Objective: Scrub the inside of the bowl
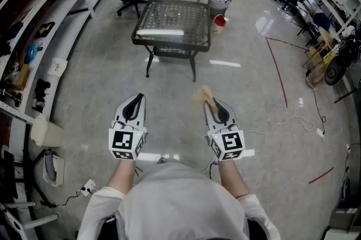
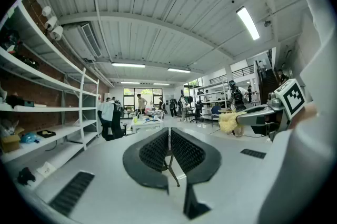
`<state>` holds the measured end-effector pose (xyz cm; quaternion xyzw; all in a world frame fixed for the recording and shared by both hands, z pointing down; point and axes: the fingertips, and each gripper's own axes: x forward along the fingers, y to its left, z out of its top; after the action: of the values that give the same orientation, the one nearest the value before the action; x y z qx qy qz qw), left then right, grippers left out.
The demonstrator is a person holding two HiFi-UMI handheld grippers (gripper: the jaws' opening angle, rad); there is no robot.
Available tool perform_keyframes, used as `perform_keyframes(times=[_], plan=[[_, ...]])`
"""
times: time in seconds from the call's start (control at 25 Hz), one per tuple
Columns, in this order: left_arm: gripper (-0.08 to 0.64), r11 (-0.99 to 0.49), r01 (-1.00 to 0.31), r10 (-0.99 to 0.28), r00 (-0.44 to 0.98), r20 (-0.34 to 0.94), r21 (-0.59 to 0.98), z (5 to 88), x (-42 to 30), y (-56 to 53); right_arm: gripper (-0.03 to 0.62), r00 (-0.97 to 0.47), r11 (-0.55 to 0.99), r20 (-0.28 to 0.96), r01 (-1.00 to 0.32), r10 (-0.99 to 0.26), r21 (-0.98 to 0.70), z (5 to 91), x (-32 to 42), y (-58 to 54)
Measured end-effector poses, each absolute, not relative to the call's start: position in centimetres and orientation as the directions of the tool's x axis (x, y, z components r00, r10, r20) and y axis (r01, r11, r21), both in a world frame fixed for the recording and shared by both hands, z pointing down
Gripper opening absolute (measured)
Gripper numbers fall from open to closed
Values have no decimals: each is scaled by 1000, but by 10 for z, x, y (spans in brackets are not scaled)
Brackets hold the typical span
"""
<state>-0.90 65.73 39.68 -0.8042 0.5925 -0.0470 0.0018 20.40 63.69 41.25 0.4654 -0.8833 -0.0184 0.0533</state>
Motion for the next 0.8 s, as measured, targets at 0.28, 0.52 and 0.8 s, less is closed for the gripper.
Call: perform_keyframes(times=[0.28,0.52,0.8], plan=[[41,-304,-951,-951,300,81,-46,402,-14,653,100,-557,563,81,-823,-827,83,415,198,633],[41,-311,-950,-947,308,85,-23,406,-25,646,100,-581,583,55,-812,-812,31,412,186,629],[41,-320,-947,-944,319,84,-1,411,-51,641,100,-559,560,80,-828,-825,-8,423,176,629]])
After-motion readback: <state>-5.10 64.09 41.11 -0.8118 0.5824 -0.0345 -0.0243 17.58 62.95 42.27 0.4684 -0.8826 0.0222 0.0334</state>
